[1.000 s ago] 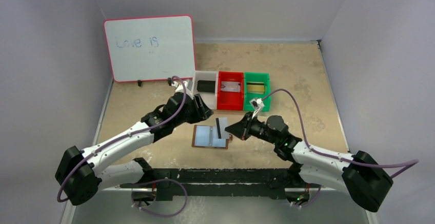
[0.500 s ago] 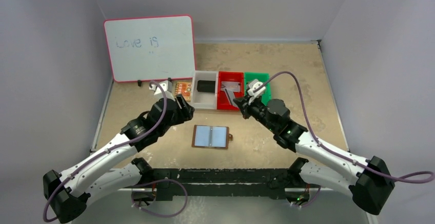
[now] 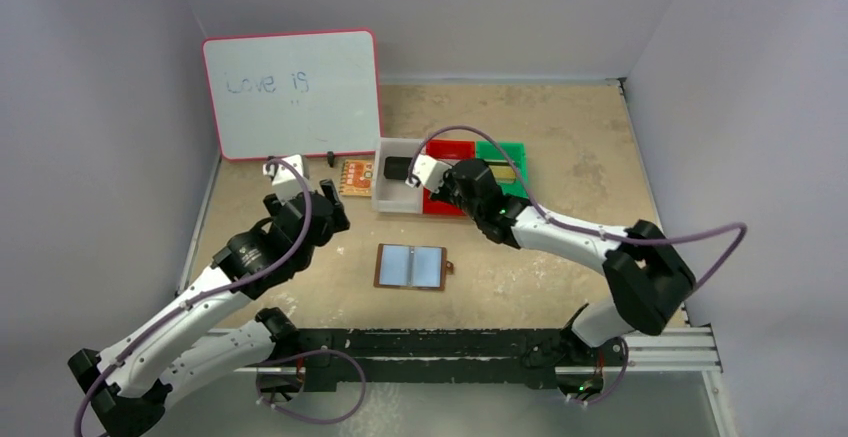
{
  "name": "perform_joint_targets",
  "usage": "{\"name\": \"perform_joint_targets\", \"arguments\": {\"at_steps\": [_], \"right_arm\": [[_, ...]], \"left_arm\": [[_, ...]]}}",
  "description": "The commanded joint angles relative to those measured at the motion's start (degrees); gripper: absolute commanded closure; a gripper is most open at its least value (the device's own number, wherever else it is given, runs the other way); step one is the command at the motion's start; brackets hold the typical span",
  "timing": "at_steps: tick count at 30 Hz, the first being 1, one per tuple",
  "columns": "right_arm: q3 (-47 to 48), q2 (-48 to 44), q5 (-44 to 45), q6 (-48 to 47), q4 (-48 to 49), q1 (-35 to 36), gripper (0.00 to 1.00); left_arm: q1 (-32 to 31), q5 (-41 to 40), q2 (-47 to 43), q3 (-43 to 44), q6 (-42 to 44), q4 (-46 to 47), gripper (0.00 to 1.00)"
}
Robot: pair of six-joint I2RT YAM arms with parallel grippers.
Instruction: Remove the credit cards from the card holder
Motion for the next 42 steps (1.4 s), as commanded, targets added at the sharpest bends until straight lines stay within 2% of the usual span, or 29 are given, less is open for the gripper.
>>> {"name": "perform_joint_targets", "arguments": {"at_steps": [1,12,22,30,35,42], "right_arm": [[5.51,5.27,2.53,-10.83,0.63,-0.94,1.0],[14.68,17.15,0.17,-17.22,-2.74,-4.72,1.0],[16.05,19.01,-4.68,-20.25,-6.42,-7.14,1.0],[17.65,22.86,-4.14,-22.78,-4.09,-8.34,1.0],[22.67,25.99,-3.53,-22.73,-6.57,-8.36,0.98],[22.81,28.28,-1.92,-23.93,-4.98,-8.31,0.96]], "left_arm": [[0.18,-7.1,-2.59,1.58,2.5,-3.9,0.27],[0.17,-9.72,-8.29,0.59,2.51,-3.27,0.24],[0.13,-9.55,-7.63,0.87,2.54,-3.27,0.24],[0.19,-10.4,-8.87,0.84,1.58,-4.05,0.24],[0.19,-11.27,-10.24,0.65,1.2,-3.99,0.24],[0.15,-11.47,-10.52,0.52,1.09,-4.16,0.24]]}}
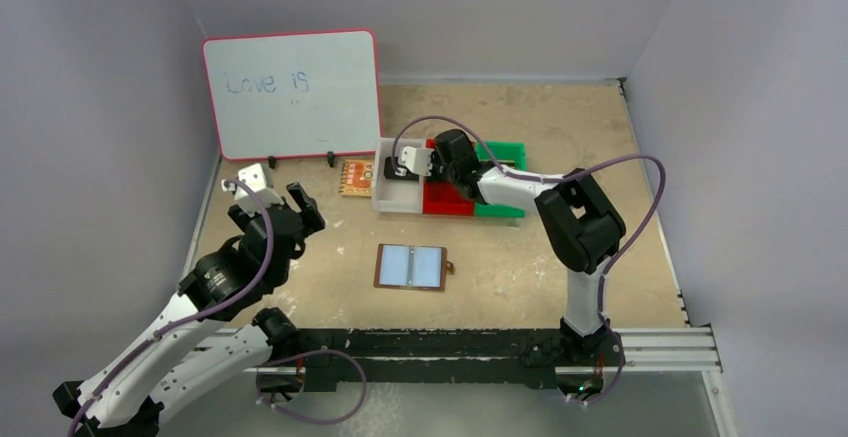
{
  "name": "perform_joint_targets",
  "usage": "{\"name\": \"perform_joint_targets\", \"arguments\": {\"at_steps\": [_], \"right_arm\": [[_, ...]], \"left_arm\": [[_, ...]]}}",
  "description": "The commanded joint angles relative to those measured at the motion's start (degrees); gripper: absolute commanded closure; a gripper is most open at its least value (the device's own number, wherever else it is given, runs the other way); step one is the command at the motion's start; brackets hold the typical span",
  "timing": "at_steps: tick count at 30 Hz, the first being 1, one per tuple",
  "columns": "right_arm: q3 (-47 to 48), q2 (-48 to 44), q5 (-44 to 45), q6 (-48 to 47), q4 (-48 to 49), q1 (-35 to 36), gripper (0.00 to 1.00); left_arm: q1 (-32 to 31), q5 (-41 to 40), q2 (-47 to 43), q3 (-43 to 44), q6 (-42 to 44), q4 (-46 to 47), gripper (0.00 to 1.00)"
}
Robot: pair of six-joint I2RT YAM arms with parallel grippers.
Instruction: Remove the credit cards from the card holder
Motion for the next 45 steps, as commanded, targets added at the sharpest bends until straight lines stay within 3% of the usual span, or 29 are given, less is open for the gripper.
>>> {"name": "perform_joint_targets", "arguments": {"at_steps": [1,11,17,23,27,37,40,45], "right_arm": [[2.04,0.23,1.36,-1.35,1.5,-0.14,0.96],[1.1,0.76,1.5,-1.5,1.68,-0.19,0.91],[-0.05,-0.24,0.0,-0.94,1.71,-0.21,0.72],[-0.52,-0.86,-1.26,-0.66,0.25,-0.44,0.69],[-0.78,-1.41,-2.05,-0.47,-0.83,-0.73,0.6],[-0.99,-3.08,-3.84,1.2,-1.02,-1.2,0.56],[-0.68,-3.67,-4.86,1.88,-1.71,-1.38,0.43],[0.06,-4.87,-6.13,3.32,-2.48,-1.42,0.42]], "left_arm": [[0.17,-1.5,-0.2,0.56,-0.05,0.61,0.24],[0.14,-1.54,0.24,0.55,-0.05,0.61,0.24],[0.18,-1.72,0.02,0.52,-0.28,0.44,0.24],[0.2,-1.72,0.24,0.48,-0.26,0.51,0.24],[0.19,-1.63,0.4,0.48,-0.25,0.51,0.24],[0.16,-1.55,0.67,0.46,-0.18,0.57,0.24],[0.15,-1.5,0.78,0.47,-0.22,0.51,0.24],[0.17,-1.3,1.31,0.47,-0.09,0.61,0.24]]}}
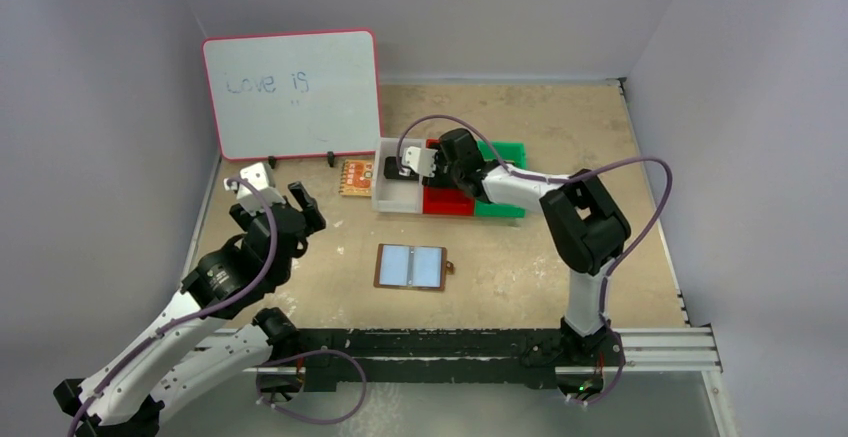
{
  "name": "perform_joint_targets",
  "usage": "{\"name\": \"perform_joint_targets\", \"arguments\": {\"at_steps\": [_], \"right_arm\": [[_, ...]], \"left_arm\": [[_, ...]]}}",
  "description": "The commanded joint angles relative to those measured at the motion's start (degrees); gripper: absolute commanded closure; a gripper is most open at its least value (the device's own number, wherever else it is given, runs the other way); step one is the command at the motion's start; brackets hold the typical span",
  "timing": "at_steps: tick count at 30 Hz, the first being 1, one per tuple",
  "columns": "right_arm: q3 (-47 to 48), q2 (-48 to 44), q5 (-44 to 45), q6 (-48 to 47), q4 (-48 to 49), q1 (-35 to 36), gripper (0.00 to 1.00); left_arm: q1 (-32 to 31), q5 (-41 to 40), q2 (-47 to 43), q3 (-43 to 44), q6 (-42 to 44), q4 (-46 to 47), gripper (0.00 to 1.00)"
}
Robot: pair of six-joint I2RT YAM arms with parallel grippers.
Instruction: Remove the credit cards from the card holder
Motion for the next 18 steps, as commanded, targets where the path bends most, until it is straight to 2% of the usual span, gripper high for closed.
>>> {"name": "perform_joint_targets", "arguments": {"at_steps": [1,8,12,18], "right_arm": [[1.01,-4.56,-2.68,2.45,-0.52,-0.29,0.41],[-0.76,-11.61,-3.37,8.4,5.14,-0.28,0.39],[-3.74,-18.13,-0.62,16.32,10.31,-0.27,0.37],[-14.38,-30.69,4.72,31.81,20.5,-0.21,0.24]], "left_arm": [[0.12,-0.75,0.6,0.47,-0.13,0.63,0.24],[0.14,-0.8,0.86,0.41,-0.11,0.64,0.24],[0.16,-1.2,1.18,0.42,-0.28,0.5,0.24],[0.19,-1.86,2.02,0.43,-0.48,0.44,0.24]]}}
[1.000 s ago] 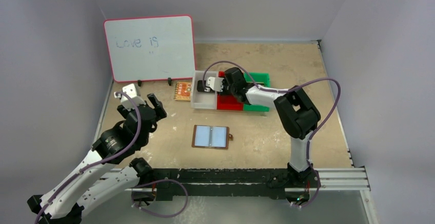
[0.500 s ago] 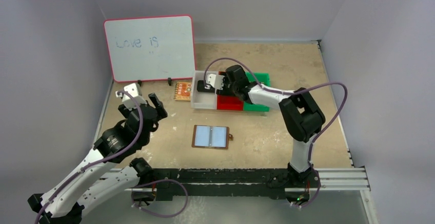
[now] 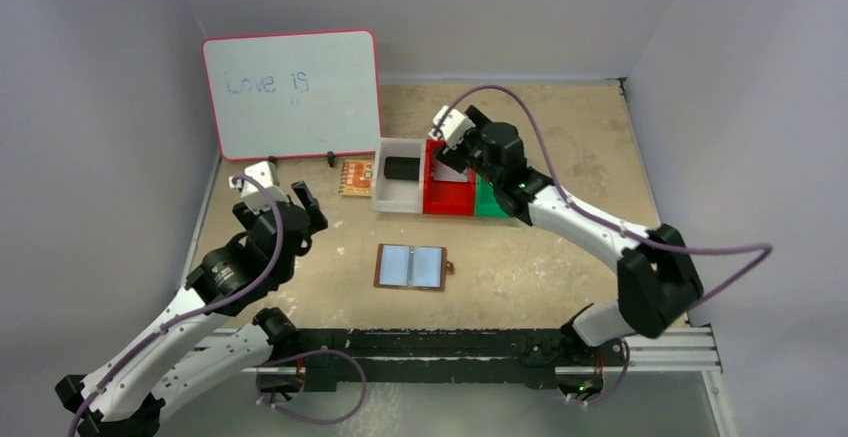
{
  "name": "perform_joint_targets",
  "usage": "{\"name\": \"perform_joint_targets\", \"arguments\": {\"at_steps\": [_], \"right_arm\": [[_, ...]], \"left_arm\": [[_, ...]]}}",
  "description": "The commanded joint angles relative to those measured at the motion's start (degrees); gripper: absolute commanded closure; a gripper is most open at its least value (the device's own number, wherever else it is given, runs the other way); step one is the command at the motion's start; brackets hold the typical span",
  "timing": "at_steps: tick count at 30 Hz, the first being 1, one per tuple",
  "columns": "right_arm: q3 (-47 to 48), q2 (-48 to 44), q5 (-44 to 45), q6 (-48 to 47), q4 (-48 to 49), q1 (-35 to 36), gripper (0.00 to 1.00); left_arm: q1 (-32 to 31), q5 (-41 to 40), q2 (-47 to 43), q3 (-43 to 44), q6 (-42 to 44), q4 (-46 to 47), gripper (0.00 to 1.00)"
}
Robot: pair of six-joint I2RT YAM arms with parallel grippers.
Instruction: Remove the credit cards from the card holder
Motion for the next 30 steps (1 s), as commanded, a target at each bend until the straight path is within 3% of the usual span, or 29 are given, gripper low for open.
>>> {"name": "perform_joint_targets", "arguments": {"at_steps": [1,4,7,12,22,30], "right_arm": [[-6.62,-9.54,6.41,16.68,9.4,-0.21,0.22],[-9.93,-15.5,11.89,26.63,8.88,-0.27,0.14],[-11.24,-20.65,20.7,37.77,3.13,-0.23,0.0],[-10.29,-29.03,29.5,48.07,-10.16,-0.24,0.0],[-9.63,-42.69,31.4,54.59,-26.15,-0.24,0.0],[-5.46,-48.4,32.79,53.21,-33.51,-0.21,0.0]], "left_arm": [[0.17,-1.78,0.84,0.52,-0.56,0.48,0.24],[0.17,-2.04,1.69,0.64,-0.71,0.45,0.24],[0.19,-2.4,2.28,0.66,-1.02,0.3,0.23],[0.19,-5.33,3.82,1.05,-3.68,-1.1,0.23],[0.16,-14.0,9.72,9.1,-14.34,-9.09,0.23],[0.16,-17.75,10.69,16.32,-14.37,-12.15,0.23]]}}
